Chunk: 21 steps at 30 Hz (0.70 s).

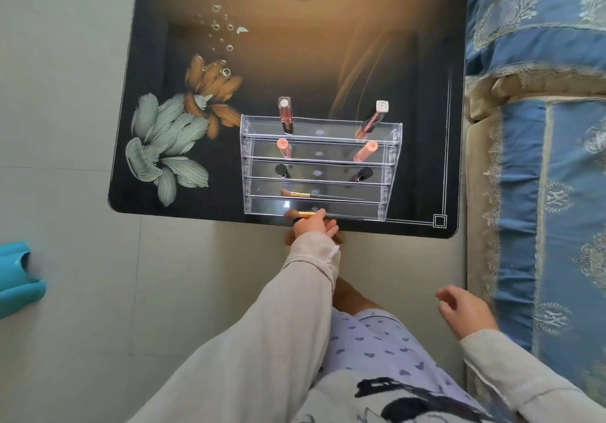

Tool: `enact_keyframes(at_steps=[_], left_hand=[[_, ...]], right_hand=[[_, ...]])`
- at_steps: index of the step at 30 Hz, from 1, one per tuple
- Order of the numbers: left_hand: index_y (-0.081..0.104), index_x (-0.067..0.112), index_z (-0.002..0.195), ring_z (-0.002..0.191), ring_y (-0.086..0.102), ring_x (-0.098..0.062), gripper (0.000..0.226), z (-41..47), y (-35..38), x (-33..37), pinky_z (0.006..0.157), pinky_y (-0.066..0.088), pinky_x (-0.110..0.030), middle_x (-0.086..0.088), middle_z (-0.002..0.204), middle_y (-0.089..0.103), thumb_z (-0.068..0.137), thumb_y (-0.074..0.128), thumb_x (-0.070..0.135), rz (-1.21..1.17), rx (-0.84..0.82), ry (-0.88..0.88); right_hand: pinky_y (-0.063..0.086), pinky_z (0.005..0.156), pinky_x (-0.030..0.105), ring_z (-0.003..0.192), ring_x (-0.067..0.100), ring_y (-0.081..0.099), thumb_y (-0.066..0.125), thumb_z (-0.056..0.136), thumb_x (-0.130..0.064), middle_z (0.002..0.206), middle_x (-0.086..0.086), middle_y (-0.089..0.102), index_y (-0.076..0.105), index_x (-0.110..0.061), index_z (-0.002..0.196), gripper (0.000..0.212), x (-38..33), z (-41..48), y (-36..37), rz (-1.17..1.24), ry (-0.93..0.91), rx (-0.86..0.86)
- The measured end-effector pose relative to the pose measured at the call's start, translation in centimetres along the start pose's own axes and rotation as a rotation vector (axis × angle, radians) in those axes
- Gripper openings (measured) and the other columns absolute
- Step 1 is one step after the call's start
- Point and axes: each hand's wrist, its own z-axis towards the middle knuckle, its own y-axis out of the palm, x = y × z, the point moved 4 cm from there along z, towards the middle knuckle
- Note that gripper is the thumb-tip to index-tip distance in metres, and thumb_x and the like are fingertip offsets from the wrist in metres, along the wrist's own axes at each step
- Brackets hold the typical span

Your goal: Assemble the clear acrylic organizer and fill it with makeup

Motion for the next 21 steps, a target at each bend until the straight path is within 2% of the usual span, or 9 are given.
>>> enact_keyframes(at_steps=[2,5,7,9,11,15,19,21], left_hand=[[0.052,-0.001,0.115,0.112,0.063,-0.027,0.029,0.0,0.3,0.0,0.091,0.053,-0.034,-0.015,0.122,0.063,0.091,0.057,0.015,-0.047,0.029,-0.027],[0.054,0.003,0.101,0.104,0.067,-0.025,0.023,0.3,0.7,-0.1,0.087,0.054,-0.031,-0.014,0.118,0.066,0.089,0.060,0.022,-0.015,0.098,-0.020],[0.054,0.004,0.108,0.098,0.068,-0.024,0.032,0.7,0.5,0.0,0.086,0.055,-0.029,-0.013,0.117,0.066,0.087,0.062,0.027,0.113,0.179,0.036],[0.052,0.006,0.117,0.104,0.065,-0.028,0.041,1.1,0.2,0.3,0.094,0.053,-0.035,-0.014,0.120,0.064,0.086,0.064,0.029,0.201,0.241,0.082],[0.052,0.007,0.119,0.106,0.064,-0.030,0.044,1.3,-0.1,0.4,0.097,0.052,-0.038,-0.014,0.119,0.064,0.084,0.064,0.032,0.240,0.244,0.082],[0.055,0.011,0.118,0.084,0.061,-0.020,0.044,0.8,-0.6,-0.2,0.083,0.052,-0.029,-0.009,0.113,0.067,0.086,0.060,0.040,0.277,0.195,0.032],[0.056,0.010,0.117,0.096,0.066,-0.022,0.040,0.8,-0.7,-0.2,0.087,0.052,-0.029,-0.008,0.111,0.066,0.090,0.053,0.039,0.292,0.142,0.026],[0.056,0.011,0.111,0.086,0.064,-0.020,0.034,1.0,-0.8,-0.1,0.088,0.051,-0.029,-0.006,0.097,0.064,0.091,0.052,0.038,0.294,0.114,0.026]], right_hand=[[0.044,0.091,0.031,0.100,0.029,0.063,0.053,0.086,-0.002,0.108,0.016,0.069,0.066,-0.001,0.105,0.022,-0.3,0.0,-0.1,0.041,0.002,0.012],[0.044,0.089,0.028,0.099,0.028,0.062,0.053,0.086,-0.001,0.107,0.016,0.069,0.066,0.000,0.104,0.022,-1.2,-0.1,0.4,0.075,-0.022,-0.015],[0.044,0.089,0.027,0.100,0.027,0.062,0.052,0.087,-0.003,0.108,0.014,0.069,0.065,-0.002,0.106,0.022,-1.8,-0.3,0.8,0.069,-0.039,-0.057],[0.044,0.088,0.025,0.100,0.025,0.062,0.052,0.088,-0.004,0.108,0.013,0.069,0.065,-0.003,0.106,0.023,-2.2,-0.4,1.1,0.059,-0.049,-0.083],[0.043,0.086,0.025,0.099,0.025,0.062,0.052,0.088,-0.004,0.108,0.013,0.069,0.065,-0.002,0.106,0.022,-2.4,-0.3,1.1,0.062,-0.055,-0.094],[0.043,0.087,0.025,0.099,0.027,0.062,0.051,0.088,-0.004,0.108,0.013,0.069,0.064,-0.002,0.107,0.023,-2.5,-0.1,0.9,0.043,-0.049,-0.107],[0.044,0.088,0.028,0.099,0.029,0.062,0.050,0.088,-0.004,0.107,0.014,0.069,0.064,-0.002,0.107,0.024,-2.4,0.5,0.8,0.024,-0.036,-0.123],[0.044,0.088,0.028,0.099,0.029,0.062,0.050,0.088,-0.004,0.106,0.014,0.069,0.064,-0.003,0.107,0.023,-2.7,0.6,1.0,0.028,-0.038,-0.119]])
